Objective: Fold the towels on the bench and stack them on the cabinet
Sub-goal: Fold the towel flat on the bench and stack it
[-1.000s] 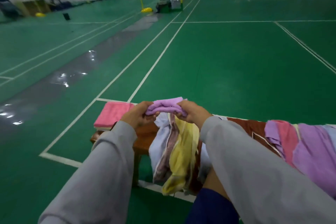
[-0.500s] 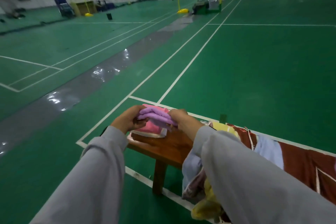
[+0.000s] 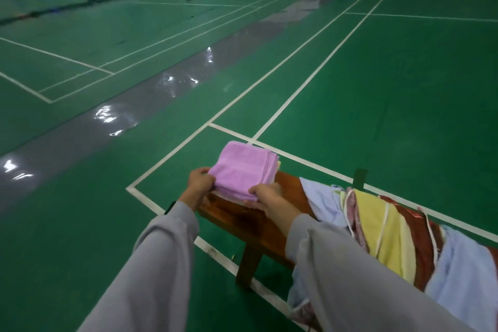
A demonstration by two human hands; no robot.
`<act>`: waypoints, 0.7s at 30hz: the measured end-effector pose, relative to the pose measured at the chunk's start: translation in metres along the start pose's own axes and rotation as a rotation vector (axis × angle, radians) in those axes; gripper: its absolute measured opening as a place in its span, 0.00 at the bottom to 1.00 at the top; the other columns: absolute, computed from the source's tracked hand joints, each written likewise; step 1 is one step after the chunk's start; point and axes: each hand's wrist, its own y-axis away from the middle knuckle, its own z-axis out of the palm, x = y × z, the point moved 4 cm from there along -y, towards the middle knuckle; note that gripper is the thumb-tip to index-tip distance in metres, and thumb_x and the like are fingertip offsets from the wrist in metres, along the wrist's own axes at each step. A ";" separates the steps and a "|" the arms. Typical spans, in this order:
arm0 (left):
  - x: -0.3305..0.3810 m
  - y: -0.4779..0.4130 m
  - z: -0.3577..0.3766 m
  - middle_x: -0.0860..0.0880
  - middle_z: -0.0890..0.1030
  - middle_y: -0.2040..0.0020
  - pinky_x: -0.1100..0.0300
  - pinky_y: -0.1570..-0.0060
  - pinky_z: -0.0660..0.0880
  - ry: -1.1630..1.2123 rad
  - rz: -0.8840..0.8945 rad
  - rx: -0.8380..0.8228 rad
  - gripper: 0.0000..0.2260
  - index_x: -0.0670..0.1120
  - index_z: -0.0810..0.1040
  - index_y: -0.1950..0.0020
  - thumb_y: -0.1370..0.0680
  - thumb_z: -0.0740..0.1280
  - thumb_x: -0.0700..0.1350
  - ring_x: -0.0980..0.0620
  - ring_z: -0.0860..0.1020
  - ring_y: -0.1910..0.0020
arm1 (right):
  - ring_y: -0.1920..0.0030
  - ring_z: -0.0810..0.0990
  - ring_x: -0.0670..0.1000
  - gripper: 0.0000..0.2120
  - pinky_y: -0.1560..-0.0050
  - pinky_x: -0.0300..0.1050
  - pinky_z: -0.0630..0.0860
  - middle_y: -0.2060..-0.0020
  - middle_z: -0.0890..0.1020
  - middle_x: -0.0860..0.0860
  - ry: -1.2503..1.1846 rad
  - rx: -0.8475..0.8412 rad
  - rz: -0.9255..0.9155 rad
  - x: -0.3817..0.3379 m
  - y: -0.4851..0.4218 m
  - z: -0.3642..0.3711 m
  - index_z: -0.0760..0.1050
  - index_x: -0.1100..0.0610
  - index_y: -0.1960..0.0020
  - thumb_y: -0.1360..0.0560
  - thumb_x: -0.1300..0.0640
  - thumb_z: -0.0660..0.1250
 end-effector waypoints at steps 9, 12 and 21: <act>0.018 -0.007 -0.012 0.42 0.80 0.44 0.50 0.49 0.83 -0.172 0.061 0.011 0.18 0.41 0.76 0.35 0.24 0.64 0.31 0.43 0.82 0.48 | 0.60 0.85 0.59 0.23 0.65 0.51 0.85 0.45 0.79 0.59 0.049 0.100 -0.004 -0.006 -0.001 0.018 0.69 0.63 0.31 0.24 0.71 0.69; 0.008 0.012 -0.007 0.38 0.81 0.40 0.49 0.42 0.79 -0.413 0.124 0.074 0.20 0.41 0.75 0.31 0.24 0.66 0.36 0.40 0.81 0.44 | 0.65 0.85 0.60 0.27 0.68 0.52 0.85 0.45 0.78 0.61 0.213 0.161 0.004 0.005 0.002 0.013 0.65 0.64 0.29 0.24 0.66 0.71; 0.062 0.068 0.063 0.47 0.82 0.42 0.54 0.40 0.74 -0.757 0.729 0.008 0.08 0.49 0.83 0.41 0.19 0.67 0.45 0.48 0.76 0.43 | 0.31 0.71 0.62 0.35 0.34 0.54 0.73 0.28 0.68 0.60 0.984 0.241 -0.425 -0.023 0.038 -0.001 0.58 0.60 0.23 0.22 0.48 0.70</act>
